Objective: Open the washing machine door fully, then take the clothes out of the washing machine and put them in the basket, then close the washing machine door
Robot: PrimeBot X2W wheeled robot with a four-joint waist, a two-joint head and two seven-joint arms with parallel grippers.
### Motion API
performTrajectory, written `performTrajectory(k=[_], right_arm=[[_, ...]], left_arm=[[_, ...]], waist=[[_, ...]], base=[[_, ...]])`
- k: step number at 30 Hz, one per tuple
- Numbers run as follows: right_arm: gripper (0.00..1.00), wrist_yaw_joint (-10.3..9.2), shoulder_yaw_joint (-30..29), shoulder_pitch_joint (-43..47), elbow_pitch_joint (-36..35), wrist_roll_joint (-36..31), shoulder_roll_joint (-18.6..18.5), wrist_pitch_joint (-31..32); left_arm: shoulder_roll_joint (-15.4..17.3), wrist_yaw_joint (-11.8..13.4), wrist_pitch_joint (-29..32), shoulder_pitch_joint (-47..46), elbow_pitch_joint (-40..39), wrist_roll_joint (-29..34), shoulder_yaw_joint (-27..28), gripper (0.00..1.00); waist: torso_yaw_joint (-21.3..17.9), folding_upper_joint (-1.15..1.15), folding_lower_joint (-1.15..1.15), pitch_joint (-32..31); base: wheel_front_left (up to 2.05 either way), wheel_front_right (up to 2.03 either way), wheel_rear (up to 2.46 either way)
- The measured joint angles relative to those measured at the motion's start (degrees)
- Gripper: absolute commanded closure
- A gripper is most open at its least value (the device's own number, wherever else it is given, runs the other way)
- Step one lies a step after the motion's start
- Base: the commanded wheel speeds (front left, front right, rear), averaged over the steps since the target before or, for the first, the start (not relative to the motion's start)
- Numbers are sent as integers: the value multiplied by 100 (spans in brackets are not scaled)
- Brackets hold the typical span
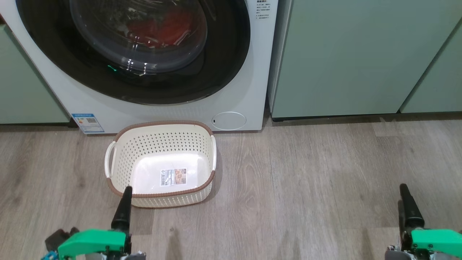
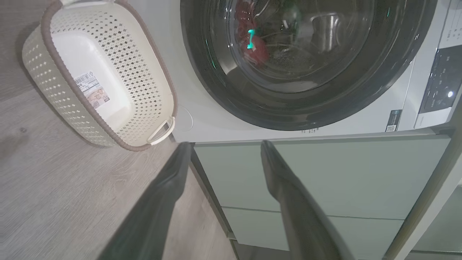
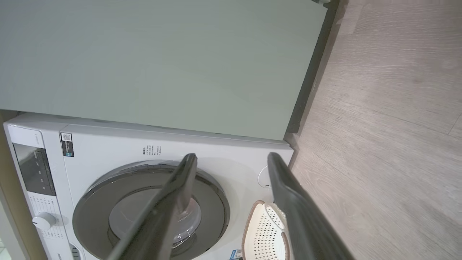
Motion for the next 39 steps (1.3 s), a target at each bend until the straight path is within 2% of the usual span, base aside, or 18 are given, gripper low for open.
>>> performTrajectory(k=[16, 30, 39], right_arm=[[0, 4, 229, -8, -331, -1677, -1, -260], [0, 7, 475, -63, -465, -3041, -10, -464], [0, 8, 605, -120, -547, -3788, -14, -638]], left_arm=[[9, 11, -254, -49, -237, 1606, -127, 0], [16, 255, -489, -136, -348, 2822, -331, 0], [24, 327, -621, -179, -398, 3527, -413, 0]], waist=[[37, 0, 0, 4], [61, 0, 0, 8], [66, 0, 0, 7]], base=[[0, 0, 0], [0, 0, 0], [0, 0, 0]])
